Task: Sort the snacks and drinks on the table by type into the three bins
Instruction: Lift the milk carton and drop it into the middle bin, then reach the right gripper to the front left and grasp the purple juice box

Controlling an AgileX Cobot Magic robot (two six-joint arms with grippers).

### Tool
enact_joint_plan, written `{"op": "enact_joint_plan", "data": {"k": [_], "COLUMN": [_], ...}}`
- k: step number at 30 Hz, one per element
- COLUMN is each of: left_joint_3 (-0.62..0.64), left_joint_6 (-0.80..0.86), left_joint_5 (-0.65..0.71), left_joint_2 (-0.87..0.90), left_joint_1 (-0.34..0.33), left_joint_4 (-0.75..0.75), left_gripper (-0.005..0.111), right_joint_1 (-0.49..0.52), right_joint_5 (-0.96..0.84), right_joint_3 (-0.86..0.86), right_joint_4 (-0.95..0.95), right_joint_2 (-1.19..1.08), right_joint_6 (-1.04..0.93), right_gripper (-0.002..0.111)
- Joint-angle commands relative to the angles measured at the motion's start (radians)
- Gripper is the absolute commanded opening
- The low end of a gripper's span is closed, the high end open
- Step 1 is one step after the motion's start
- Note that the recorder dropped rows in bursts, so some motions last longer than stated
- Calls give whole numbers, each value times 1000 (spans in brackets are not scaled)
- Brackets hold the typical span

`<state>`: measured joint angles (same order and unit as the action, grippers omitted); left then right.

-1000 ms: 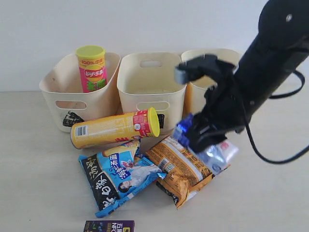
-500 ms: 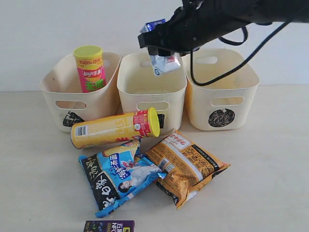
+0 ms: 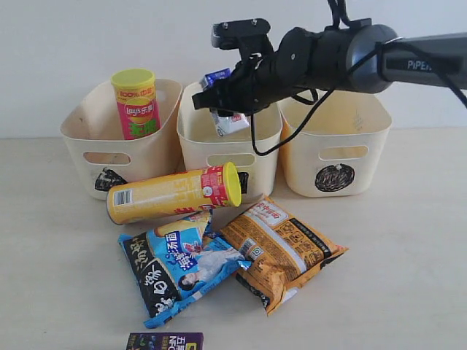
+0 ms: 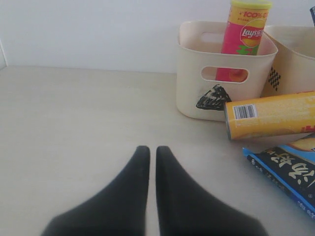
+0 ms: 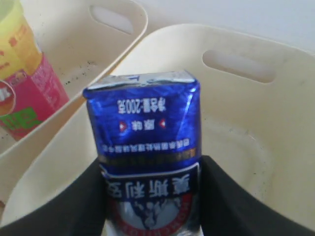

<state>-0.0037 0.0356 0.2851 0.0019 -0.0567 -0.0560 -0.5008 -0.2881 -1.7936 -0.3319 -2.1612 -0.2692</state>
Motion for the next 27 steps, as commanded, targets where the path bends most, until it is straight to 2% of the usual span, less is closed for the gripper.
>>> {"op": "enact_joint_plan", "data": {"k": [1, 3, 7, 9, 13, 20, 23, 27], "left_joint_3": [4, 4, 4, 4, 4, 4, 4, 4], "left_joint_6": [-4, -4, -4, -4, -4, -4, -4, -4], "left_joint_5": [-8, -8, -6, -6, -6, -6, -6, -6], "left_joint_2": [-2, -2, -2, -2, -2, -2, -2, -2], "left_joint_1": [0, 0, 0, 0, 0, -2, -2, -2], "left_joint_4": [1, 1, 1, 1, 1, 1, 1, 1], "left_gripper": [4, 4, 4, 4, 4, 4, 4, 4], "right_joint_1": [4, 4, 4, 4, 4, 4, 4, 4], "right_joint_5": [26, 20, 0, 9, -14, -157, -221, -371], "right_joint_3": [-14, -14, -14, -14, -14, -14, -14, -14], "right_joint_4": [29, 31, 54, 61, 61, 85, 93, 99], "right_joint_2": [-13, -23, -25, -22, -9, 55, 97, 153], "right_joint_6": [-9, -9, -9, -9, -9, -18, -40, -40], "right_gripper": [4, 17, 52, 57, 57, 54, 38, 8]}}
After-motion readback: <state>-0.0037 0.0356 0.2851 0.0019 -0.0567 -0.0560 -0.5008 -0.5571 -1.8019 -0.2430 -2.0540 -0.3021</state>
